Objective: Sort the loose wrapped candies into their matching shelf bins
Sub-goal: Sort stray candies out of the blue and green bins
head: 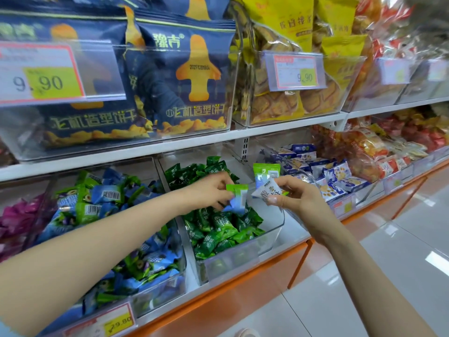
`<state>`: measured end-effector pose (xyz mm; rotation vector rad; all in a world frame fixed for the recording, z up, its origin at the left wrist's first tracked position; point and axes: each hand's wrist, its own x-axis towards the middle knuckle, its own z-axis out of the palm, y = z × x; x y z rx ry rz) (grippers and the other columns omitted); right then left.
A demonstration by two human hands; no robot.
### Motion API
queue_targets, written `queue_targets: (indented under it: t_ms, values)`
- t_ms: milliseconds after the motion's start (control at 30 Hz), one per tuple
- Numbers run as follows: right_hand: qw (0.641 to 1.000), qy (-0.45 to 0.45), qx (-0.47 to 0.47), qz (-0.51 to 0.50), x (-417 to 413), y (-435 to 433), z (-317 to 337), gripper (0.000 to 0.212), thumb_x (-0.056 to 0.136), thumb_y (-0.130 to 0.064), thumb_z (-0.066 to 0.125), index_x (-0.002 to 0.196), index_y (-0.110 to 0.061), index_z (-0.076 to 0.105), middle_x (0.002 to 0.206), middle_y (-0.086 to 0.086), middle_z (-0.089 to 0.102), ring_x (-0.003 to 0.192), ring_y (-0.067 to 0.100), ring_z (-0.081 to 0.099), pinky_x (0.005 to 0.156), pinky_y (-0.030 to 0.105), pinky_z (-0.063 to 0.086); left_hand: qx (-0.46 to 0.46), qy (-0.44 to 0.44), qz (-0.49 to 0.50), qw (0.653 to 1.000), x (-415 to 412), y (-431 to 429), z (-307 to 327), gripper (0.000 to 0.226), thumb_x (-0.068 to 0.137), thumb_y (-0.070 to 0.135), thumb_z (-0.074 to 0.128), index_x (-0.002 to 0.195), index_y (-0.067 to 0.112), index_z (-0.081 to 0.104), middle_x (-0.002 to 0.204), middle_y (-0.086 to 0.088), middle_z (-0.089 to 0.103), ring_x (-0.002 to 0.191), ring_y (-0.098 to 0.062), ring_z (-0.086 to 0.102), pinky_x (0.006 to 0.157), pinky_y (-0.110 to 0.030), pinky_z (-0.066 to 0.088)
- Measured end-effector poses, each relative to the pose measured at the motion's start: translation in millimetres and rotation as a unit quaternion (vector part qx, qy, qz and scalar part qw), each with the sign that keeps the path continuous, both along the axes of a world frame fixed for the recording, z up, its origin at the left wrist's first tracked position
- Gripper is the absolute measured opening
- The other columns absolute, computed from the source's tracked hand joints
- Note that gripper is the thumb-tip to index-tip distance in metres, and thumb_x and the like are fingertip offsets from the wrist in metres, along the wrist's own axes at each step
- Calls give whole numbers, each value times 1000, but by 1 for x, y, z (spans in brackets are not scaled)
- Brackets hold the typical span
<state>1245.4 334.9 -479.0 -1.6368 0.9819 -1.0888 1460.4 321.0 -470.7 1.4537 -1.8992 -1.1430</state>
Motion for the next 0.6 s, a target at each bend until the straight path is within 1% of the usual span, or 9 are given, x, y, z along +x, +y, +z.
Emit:
queue_targets:
  t_ms: [100, 167, 267, 333, 367, 433, 500, 567, 600]
  values:
    - [1000, -13, 10, 15, 6, 4, 3, 33, 57, -23, 73, 87, -12, 69, 89, 1, 69, 82, 19, 57, 74, 19, 49, 21, 75, 64, 995, 3, 15, 8, 21, 95, 7, 50, 114, 9, 42, 88, -8, 58, 72, -13, 59, 61, -19, 55]
    - [999, -9, 16, 35, 14, 8, 4, 31, 58, -19, 74, 88, -12, 69, 89, 5, 68, 82, 18, 57, 74, 20, 50, 23, 120, 92, 988, 4, 23, 9, 31, 95, 8, 50, 125, 7, 41, 101, -16, 61, 80, -20, 63, 69, -25, 58]
    - [998, 2, 10, 66, 27, 17, 10, 20, 67, -5, 74, 84, -15, 68, 76, -9, 70, 72, 2, 62, 67, 15, 49, 56, 176, 113, 976, 8, 37, 18, 27, 96, 14, 49, 124, 12, 46, 114, -17, 61, 95, -28, 65, 84, -41, 56]
    - [997, 17, 4, 73, 36, 23, 13, 22, 70, -1, 74, 83, -18, 67, 74, -10, 69, 67, 0, 60, 65, 15, 48, 79, 192, 107, 972, 14, 47, 25, 30, 94, 28, 54, 120, 16, 50, 114, -11, 61, 92, -24, 65, 81, -40, 57]
    - [997, 26, 3, 76, 40, 26, 14, 24, 69, -1, 76, 84, -18, 68, 78, -8, 68, 68, 2, 60, 66, 18, 49, 64, 169, 104, 978, 17, 53, 29, 33, 91, 31, 57, 120, 16, 51, 109, -8, 61, 88, -19, 64, 77, -37, 58]
    - [995, 36, 4, 92, 51, 32, 14, 27, 68, -1, 77, 93, -11, 70, 90, -1, 68, 78, 11, 60, 72, 28, 51, 6, 122, 120, 985, 24, 65, 33, 31, 89, 24, 60, 117, 13, 52, 93, -8, 61, 71, -9, 62, 69, -27, 58]
    - [994, 33, 1, 104, 61, 38, 16, 28, 70, 1, 75, 97, -4, 70, 107, 1, 66, 89, 16, 61, 77, 31, 52, -48, 85, 168, 981, 36, 76, 35, 26, 89, 18, 61, 113, 12, 53, 73, -4, 56, 53, -3, 54, 56, -18, 50]
    - [994, 24, -8, 108, 67, 42, 19, 21, 74, 1, 73, 94, -6, 70, 107, -5, 65, 86, 5, 61, 71, 21, 51, -93, 23, 213, 972, 56, 87, 34, 21, 89, 23, 62, 108, 17, 55, 63, 0, 50, 51, -8, 48, 53, -19, 40]
    - [994, 20, -13, 106, 70, 43, 20, 19, 76, -1, 72, 92, -8, 69, 97, -10, 66, 76, -2, 60, 66, 15, 48, -116, -24, 230, 966, 69, 93, 33, 17, 88, 27, 62, 103, 20, 55, 62, 1, 51, 53, -10, 48, 52, -20, 36]
